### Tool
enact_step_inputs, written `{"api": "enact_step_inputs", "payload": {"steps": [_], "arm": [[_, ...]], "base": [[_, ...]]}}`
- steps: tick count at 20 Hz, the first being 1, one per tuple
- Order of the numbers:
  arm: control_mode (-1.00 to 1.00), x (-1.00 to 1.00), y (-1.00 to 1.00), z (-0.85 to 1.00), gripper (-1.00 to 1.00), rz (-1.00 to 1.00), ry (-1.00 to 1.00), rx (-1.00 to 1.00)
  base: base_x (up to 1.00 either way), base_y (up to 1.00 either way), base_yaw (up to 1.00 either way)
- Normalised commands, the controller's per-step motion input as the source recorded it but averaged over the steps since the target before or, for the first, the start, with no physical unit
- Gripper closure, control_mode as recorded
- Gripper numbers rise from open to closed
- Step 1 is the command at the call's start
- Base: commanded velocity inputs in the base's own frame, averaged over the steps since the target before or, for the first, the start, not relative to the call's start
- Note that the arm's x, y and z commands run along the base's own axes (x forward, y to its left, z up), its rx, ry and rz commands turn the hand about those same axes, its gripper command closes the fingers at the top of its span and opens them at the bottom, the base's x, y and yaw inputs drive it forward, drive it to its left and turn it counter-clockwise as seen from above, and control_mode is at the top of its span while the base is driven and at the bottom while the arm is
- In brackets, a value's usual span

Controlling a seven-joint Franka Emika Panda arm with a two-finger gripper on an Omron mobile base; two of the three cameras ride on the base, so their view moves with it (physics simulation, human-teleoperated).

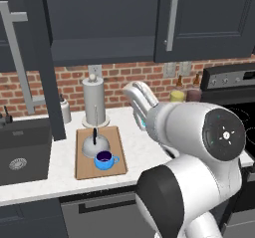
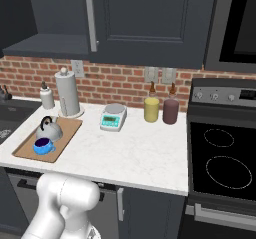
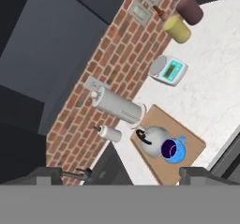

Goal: Pick the kettle from the counter and place it on the tray. Then pick the mug from the cabinet and place it on the tray. Then close the cabinet doors.

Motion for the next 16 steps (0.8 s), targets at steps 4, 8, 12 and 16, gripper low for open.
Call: {"api": "enact_step_inputs", "payload": {"steps": [4, 8, 12, 16], "arm": [[-1.00, -0.04, 0.39, -0.02, -1.00, -0.02, -0.01, 0.00], [-1.00, -0.03, 0.45, -0.09, -1.00, -0.02, -0.05, 0.00], [-1.00, -0.16, 0.51, -0.07, -1.00, 0.00, -0.12, 0.00], [-1.00, -0.25, 0.48, -0.02, -1.00, 0.00, -0.18, 0.00]], "base": [[0.00, 0.00, 0.00], [0.00, 0.00, 0.00], [0.00, 0.00, 0.00], [0.00, 0.00, 0.00]]}}
